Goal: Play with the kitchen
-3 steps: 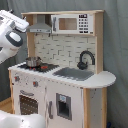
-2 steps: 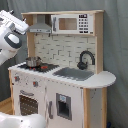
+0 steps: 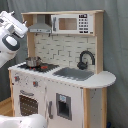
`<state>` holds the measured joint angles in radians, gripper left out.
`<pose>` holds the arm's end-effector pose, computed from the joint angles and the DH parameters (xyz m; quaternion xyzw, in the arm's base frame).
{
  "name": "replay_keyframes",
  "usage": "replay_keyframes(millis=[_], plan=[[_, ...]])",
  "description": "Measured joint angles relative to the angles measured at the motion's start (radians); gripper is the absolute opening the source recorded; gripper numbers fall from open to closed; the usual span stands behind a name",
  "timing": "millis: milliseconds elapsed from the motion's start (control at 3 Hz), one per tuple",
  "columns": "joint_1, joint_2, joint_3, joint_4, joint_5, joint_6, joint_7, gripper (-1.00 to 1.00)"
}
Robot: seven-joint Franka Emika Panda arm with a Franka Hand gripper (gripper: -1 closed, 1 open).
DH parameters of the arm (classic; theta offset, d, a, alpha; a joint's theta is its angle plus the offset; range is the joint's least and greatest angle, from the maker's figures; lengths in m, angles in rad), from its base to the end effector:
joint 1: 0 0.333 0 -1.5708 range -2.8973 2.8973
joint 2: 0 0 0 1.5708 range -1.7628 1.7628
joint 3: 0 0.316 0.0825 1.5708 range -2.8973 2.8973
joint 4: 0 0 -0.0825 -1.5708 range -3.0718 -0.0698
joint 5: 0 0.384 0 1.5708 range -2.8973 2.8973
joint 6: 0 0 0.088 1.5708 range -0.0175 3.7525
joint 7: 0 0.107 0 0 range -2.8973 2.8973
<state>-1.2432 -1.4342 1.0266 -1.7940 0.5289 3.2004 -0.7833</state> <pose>0.3544 0.4558 0.7272 0.3446 0.3575 0.6282 0.5990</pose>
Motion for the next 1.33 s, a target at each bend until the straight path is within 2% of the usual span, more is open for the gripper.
replay_keyframes(millis=[333, 667, 1333], plan=[[-0.022, -0.062, -0.034, 0.0, 0.012, -0.08, 0.102, 1.0], [-0.037, -0.099, -0.059, 0.007, 0.011, -0.154, 0.194, 1.0], [-0.068, -0.089, -0.071, 0.08, -0.01, -0.308, 0.369, 1.0]])
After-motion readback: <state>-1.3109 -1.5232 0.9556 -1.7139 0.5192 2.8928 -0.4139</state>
